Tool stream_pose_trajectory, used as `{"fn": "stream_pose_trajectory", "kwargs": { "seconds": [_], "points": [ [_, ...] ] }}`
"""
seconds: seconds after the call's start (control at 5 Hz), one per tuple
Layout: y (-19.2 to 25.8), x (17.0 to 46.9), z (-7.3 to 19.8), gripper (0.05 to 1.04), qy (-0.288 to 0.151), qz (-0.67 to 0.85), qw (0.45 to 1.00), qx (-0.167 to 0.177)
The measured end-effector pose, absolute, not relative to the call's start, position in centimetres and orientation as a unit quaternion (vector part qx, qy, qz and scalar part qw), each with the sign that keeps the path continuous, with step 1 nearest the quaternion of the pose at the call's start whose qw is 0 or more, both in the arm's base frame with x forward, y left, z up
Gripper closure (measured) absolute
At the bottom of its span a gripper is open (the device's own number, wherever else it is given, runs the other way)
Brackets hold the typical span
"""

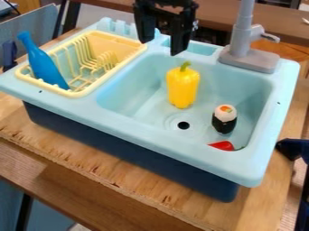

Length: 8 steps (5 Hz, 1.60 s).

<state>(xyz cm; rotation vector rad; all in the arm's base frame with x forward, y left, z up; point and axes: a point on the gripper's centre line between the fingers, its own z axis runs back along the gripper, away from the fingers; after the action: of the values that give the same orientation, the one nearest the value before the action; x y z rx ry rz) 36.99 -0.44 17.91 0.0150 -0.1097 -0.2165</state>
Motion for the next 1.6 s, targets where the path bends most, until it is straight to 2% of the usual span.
{"fn": "stream_pose_trajectory", "kwargs": {
  "seconds": [1.0, 1.2, 1.6],
  "points": [
    [-2.1, 40.1, 14.6, 0.083, -0.036, -0.117, 0.992, 0.006],
    [-2.2, 40.1, 14.4, 0.118, -0.030, -0.118, 0.993, 0.006],
    [-2.4, 40.7, 13.6, 0.696, -0.023, -0.126, 0.992, -0.002]
  ]
}}
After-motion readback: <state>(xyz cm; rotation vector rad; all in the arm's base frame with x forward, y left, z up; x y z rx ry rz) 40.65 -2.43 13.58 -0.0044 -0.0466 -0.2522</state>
